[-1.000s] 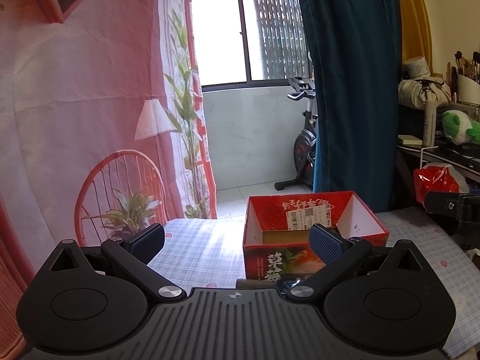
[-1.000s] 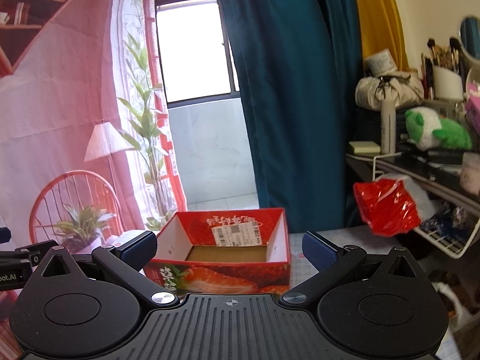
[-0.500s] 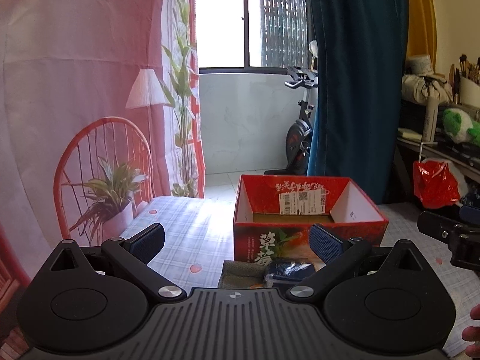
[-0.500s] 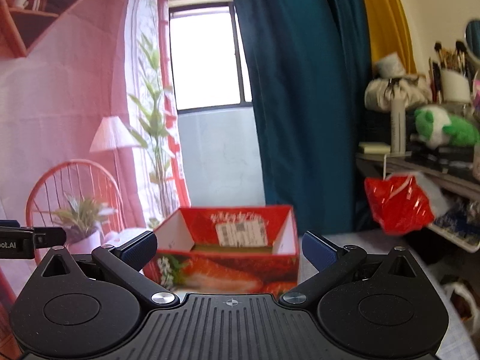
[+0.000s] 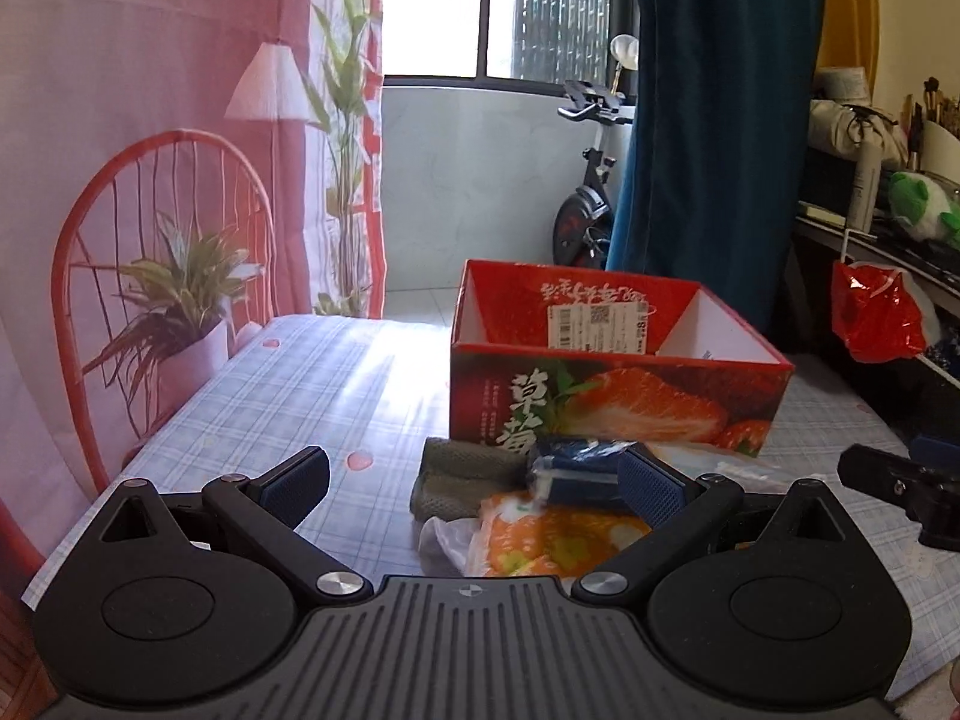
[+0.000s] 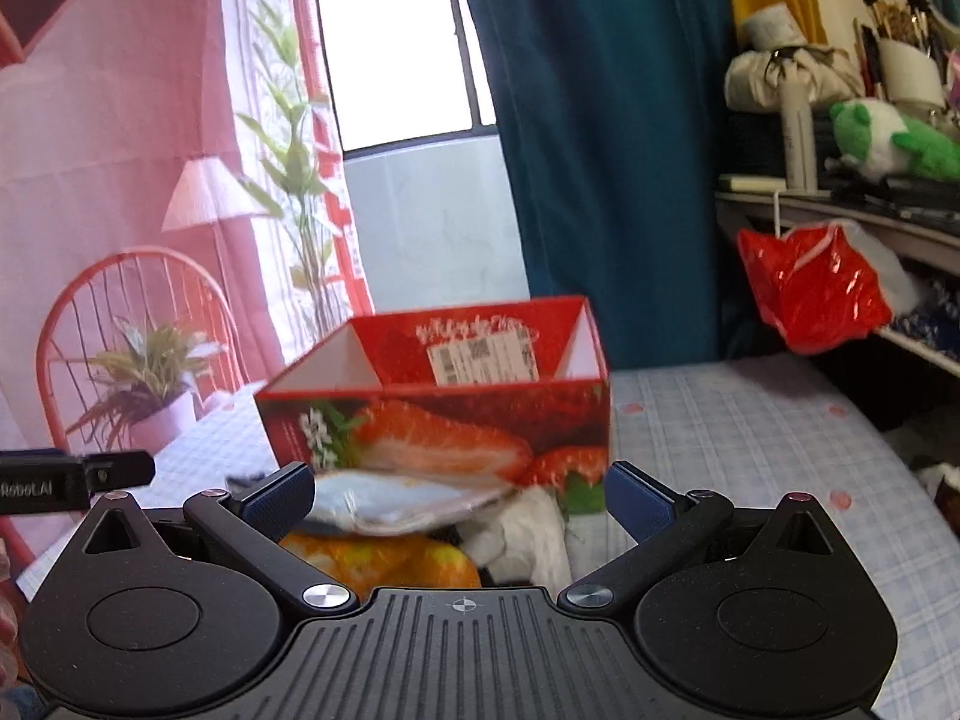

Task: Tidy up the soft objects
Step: 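Move both grippers down toward the orange floral cloth in front of the box, then close the left gripper on the orange floral cloth while the right gripper grasps it too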

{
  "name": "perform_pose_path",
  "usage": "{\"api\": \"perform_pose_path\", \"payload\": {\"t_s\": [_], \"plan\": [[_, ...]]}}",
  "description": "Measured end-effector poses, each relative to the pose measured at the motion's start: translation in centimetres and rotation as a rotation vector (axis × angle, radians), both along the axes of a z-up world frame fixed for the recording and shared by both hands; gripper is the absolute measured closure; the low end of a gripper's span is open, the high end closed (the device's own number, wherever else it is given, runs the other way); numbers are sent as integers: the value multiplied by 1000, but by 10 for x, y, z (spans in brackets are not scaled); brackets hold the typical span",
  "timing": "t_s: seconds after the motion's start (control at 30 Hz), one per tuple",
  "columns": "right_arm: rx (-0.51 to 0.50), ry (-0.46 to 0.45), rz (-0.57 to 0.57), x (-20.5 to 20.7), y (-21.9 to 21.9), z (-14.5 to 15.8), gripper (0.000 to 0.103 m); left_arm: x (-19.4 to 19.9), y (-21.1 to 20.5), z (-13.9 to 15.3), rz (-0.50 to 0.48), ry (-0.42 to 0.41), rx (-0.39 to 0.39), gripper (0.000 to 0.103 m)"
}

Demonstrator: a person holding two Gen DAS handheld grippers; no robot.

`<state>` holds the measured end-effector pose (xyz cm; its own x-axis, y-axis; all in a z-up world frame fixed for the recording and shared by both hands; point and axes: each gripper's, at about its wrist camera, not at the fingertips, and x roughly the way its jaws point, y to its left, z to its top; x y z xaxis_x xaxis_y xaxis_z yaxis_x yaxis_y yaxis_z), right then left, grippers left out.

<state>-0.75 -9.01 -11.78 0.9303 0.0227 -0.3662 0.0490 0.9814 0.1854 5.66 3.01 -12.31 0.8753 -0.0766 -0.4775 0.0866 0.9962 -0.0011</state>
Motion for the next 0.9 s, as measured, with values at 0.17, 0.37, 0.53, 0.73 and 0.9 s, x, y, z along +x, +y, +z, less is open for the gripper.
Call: {"api": "perform_pose_path", "payload": {"t_s": [0.17, 0.37, 0.53, 0.73, 0.9], "plan": [[-5, 42, 37, 4, 3, -18, 2, 7, 8, -16, -12, 61, -60, 0], [-13, 85, 79, 8, 11, -28, 20, 12, 14, -30, -21, 91, -89, 0], [-3, 119, 114, 11, 13, -32, 32, 15, 14, -40, -57, 115, -116, 8], [22, 154, 119, 14, 11, -39, 37, 20, 19, -54, -92, 146, -199, 31], [47, 186, 126, 17, 9, -46, 44, 25, 24, -67, -142, 175, -295, 43]]}}
